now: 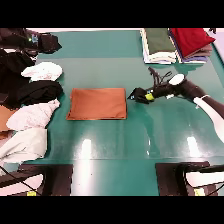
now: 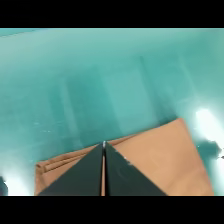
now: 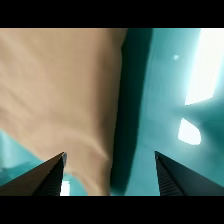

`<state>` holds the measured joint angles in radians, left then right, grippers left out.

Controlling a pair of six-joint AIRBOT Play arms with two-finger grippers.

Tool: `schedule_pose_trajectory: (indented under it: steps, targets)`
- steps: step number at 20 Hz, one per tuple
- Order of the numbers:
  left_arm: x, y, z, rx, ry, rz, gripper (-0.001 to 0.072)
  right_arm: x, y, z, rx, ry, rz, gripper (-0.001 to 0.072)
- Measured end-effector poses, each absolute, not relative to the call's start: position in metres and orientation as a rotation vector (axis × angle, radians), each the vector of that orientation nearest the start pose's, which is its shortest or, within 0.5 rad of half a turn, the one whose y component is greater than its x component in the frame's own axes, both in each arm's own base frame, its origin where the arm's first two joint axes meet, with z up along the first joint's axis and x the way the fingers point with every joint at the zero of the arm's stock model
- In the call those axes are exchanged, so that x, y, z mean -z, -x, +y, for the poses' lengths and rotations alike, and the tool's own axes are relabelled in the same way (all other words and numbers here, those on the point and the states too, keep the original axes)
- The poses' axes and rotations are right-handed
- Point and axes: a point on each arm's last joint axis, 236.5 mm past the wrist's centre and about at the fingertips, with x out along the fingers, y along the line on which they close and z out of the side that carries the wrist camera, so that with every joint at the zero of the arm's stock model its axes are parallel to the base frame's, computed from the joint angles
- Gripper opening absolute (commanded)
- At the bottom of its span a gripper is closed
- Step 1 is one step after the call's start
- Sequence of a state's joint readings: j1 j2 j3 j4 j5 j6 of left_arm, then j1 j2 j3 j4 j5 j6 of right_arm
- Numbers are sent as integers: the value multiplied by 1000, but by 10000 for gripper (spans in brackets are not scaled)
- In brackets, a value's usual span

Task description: Fold the shirts.

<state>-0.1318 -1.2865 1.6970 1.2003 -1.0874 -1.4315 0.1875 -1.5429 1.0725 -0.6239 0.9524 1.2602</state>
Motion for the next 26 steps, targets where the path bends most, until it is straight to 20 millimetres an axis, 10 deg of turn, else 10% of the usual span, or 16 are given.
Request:
schedule_pose_trajectory:
  steps: [3,5,7,13,18,26]
  targets:
    - [-246,-460,-138,433,108,665,21,57,-385,271,-644,-689,1313,581]
    - [-245,-460,-140,439,114,669,21,63,-391,300,-676,-712,1305,403]
    - [-243,-459,-143,448,123,678,20,69,-396,325,-708,-703,1299,44]
    - [-238,-445,-169,510,103,710,20,39,-435,337,-731,-659,1158,17]
    - [-237,-423,-223,618,37,712,20,-28,-476,220,-578,-499,1004,18]
    - [-242,-409,-259,683,31,691,20,-103,-432,-101,27,-388,898,17]
